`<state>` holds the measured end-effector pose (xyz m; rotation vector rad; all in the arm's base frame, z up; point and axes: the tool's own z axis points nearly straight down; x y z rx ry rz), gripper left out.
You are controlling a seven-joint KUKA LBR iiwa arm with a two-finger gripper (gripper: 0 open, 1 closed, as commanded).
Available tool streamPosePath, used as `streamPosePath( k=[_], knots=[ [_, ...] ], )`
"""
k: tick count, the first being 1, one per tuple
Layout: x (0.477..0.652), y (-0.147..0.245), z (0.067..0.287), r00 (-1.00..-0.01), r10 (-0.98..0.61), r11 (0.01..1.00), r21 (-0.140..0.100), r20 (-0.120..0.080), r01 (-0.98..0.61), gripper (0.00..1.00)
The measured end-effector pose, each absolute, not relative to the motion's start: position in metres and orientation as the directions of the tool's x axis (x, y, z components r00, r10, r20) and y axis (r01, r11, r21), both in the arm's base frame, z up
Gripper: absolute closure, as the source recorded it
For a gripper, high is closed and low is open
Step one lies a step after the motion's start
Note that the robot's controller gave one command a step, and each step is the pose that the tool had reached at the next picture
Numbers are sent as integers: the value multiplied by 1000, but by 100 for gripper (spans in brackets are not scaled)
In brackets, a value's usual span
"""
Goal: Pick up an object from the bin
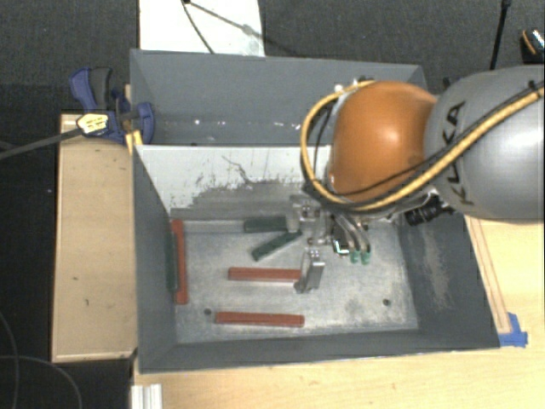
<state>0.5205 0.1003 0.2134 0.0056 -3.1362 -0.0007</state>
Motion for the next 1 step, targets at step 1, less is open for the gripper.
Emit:
streamPosePath(
  k=[1],
  knots=[
    [510,109,69,-933,-359,933,1,3,-359,0]
  ],
)
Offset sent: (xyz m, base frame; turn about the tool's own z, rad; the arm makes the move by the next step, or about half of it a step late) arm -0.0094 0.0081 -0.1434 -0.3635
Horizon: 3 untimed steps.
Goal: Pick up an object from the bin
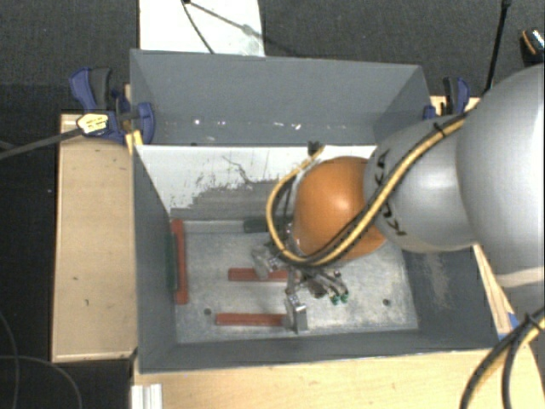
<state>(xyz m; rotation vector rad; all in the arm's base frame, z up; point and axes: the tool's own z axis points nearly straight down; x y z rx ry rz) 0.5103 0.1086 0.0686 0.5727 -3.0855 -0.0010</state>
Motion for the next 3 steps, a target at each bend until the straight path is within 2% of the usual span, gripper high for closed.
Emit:
streamPosePath(
  k=[1,2,3],
  knots=[
    [566,133,71,-926,-378,926,0,-9,-378,0],
    [563,132,71,-928,-372,928,1,-2,-372,100],
    [568,132,214,-917,-398,918,-2,-11,-398,100]
  ],
)
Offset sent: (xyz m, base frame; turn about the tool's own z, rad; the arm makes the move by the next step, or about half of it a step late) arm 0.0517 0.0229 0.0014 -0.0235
